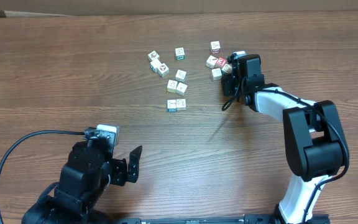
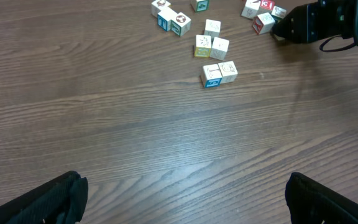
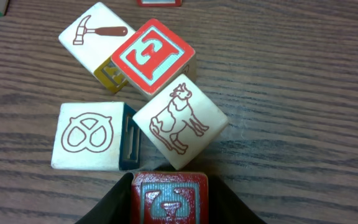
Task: Form a horizontal line
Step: 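Grasp the red-lettered block with the right gripper and lift it, then carry the red block left and lower it at the row's right end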
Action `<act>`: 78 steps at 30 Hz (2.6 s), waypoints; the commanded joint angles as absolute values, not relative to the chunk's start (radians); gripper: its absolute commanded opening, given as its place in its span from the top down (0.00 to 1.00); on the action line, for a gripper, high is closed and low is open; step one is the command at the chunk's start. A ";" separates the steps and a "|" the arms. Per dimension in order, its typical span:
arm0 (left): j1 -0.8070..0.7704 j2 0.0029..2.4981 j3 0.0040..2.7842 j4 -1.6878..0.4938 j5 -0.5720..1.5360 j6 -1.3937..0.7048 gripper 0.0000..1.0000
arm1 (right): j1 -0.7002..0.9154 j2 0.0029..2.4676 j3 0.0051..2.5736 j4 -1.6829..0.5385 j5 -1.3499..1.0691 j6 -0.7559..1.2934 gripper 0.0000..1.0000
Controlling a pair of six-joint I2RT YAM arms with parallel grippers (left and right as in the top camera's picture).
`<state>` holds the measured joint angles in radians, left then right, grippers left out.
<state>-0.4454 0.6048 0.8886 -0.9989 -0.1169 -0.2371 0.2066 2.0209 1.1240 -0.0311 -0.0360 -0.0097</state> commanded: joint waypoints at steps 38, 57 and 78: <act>-0.452 0.598 0.884 -0.998 -0.130 -0.251 0.00 | 0.316 1.607 1.148 -0.471 0.052 0.186 0.76; -0.452 0.598 0.884 -0.998 -0.130 -0.251 0.00 | 0.633 1.499 1.098 -0.521 0.367 0.503 0.80; -0.452 0.598 0.884 -0.998 -0.130 -0.251 0.01 | 0.657 1.774 1.052 -0.358 0.381 0.532 0.80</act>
<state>-0.4454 0.6048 0.8886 -0.9993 -0.1169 -0.2371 0.6430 1.7489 1.0580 -0.3733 0.3660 0.5240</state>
